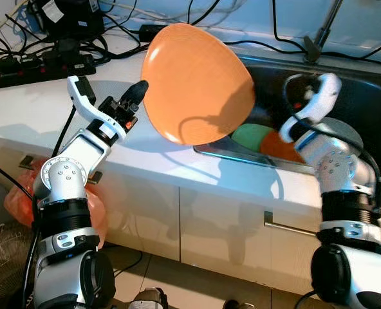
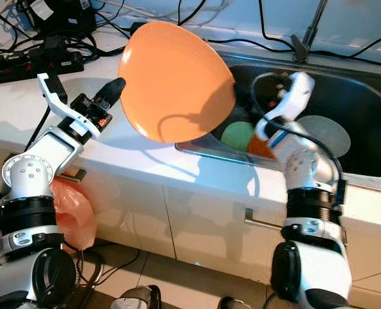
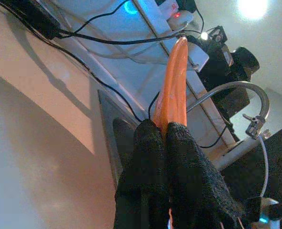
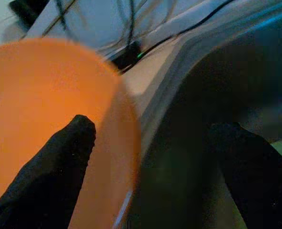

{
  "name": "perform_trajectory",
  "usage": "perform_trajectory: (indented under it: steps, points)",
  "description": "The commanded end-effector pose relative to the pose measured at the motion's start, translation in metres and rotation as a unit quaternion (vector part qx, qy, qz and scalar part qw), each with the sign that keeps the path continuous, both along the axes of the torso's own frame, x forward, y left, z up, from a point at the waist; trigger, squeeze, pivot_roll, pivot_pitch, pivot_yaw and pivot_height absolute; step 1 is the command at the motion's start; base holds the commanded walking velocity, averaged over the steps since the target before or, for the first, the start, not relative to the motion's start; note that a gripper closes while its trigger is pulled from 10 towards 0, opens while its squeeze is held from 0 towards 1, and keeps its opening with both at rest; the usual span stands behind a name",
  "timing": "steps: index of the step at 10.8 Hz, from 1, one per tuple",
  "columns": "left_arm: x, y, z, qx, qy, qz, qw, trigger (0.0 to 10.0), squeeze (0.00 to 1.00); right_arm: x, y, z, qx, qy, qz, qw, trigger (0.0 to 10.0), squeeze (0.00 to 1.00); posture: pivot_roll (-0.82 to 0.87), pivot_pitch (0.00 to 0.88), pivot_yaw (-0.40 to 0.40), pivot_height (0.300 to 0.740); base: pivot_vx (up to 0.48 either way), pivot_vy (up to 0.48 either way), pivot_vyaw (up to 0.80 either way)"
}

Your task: Kitchen organization

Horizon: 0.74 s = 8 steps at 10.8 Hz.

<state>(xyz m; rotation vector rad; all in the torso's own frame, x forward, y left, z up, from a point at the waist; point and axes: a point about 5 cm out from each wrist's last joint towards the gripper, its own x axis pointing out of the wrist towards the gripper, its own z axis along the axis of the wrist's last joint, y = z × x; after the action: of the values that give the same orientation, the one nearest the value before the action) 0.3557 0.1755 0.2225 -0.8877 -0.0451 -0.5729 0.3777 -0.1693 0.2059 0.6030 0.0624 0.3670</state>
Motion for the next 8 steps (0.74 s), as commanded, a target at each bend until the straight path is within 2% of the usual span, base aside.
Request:
perform_trajectory:
  steps: [1,3,4,5,8]
  points:
    - [0.001,-0.003,0.017,-0.021,-0.035,-0.011,0.999,0.0,0.0,-0.002,0.011,-0.001,0.013,-0.003,0.042,0.999,10.0,0.0,0.14,0.086,-0.003,0.74,0.0,0.0,0.0]
    - [0.001,-0.005,0.017,-0.023,-0.036,-0.016,0.999,0.0,0.0,-0.008,0.024,-0.007,0.017,-0.014,0.103,0.994,10.0,0.0,0.14,0.084,-0.007,0.74,0.0,0.0,0.0]
    - [0.001,-0.005,0.017,-0.024,-0.036,-0.018,0.999,0.0,0.0,-0.01,0.027,-0.008,0.026,-0.016,0.12,0.992,3.7,0.0,0.14,0.084,-0.008,0.74,0.0,0.0,0.0]
    - [0.0,-0.006,0.017,-0.027,-0.036,-0.02,0.999,0.0,0.0,-0.01,0.026,-0.008,0.033,-0.015,0.121,0.992,0.0,0.0,0.14,0.085,-0.008,0.74,0.0,0.0,0.0]
    - [0.0,-0.005,0.017,-0.034,-0.035,-0.025,0.998,0.0,0.0,-0.01,0.024,-0.009,0.038,-0.016,0.121,0.992,0.0,0.0,0.14,0.086,-0.005,0.74,0.0,0.0,0.0]
